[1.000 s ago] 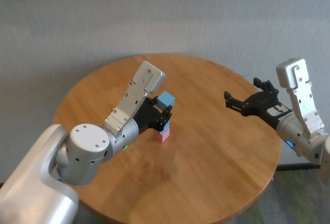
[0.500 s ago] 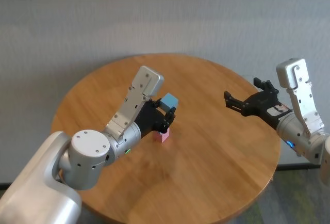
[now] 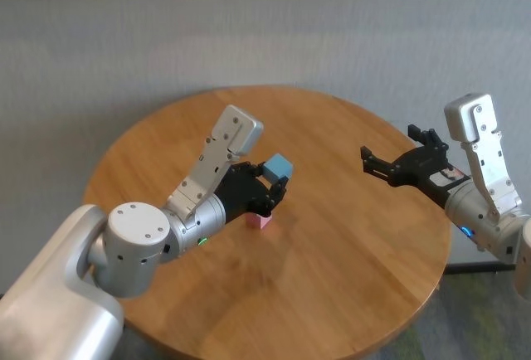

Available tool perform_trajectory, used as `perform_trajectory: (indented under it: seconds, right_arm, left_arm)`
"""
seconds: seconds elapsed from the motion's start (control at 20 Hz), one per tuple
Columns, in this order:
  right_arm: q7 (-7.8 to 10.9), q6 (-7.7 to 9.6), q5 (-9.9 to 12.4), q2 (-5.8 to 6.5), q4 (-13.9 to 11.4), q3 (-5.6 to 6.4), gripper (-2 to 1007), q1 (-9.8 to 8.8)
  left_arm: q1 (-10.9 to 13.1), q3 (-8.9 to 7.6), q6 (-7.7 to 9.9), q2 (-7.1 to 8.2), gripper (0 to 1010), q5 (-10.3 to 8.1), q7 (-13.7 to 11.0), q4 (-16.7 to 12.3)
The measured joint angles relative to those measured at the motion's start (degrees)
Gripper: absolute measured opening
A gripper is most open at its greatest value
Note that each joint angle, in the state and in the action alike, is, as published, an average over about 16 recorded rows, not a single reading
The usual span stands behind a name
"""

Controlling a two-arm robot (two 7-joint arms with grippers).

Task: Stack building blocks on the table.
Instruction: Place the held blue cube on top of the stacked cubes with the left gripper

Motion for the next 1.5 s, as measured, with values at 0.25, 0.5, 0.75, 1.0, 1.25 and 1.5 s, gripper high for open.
perform_trajectory:
  seconds: [0.25,0.5,0.75,1.0,1.25,1.5]
  right_arm:
    - [0.00,0.00,0.00,0.00,0.00,0.00,1005,0.00]
    - [0.00,0.00,0.00,0.00,0.00,0.00,1005,0.00]
    - [0.00,0.00,0.00,0.00,0.00,0.00,1005,0.00]
    - [0.00,0.00,0.00,0.00,0.00,0.00,1005,0.00]
    - [0.00,0.00,0.00,0.00,0.00,0.00,1005,0.00]
    - [0.00,0.00,0.00,0.00,0.00,0.00,1005,0.00]
  left_arm:
    - [-1.02,0.89,0.74,1.37,402,-0.83,-2.07,-0.27]
    - [-1.63,1.53,1.44,2.69,402,-1.77,-3.62,-0.63]
    - [-1.67,1.80,1.74,3.78,402,-2.84,-4.42,-0.73]
    - [-1.45,1.89,1.54,4.46,402,-3.97,-4.72,-0.38]
    - [-1.38,2.09,1.10,4.85,402,-4.86,-4.68,0.31]
    - [-1.65,2.52,0.71,5.04,402,-5.51,-4.49,1.24]
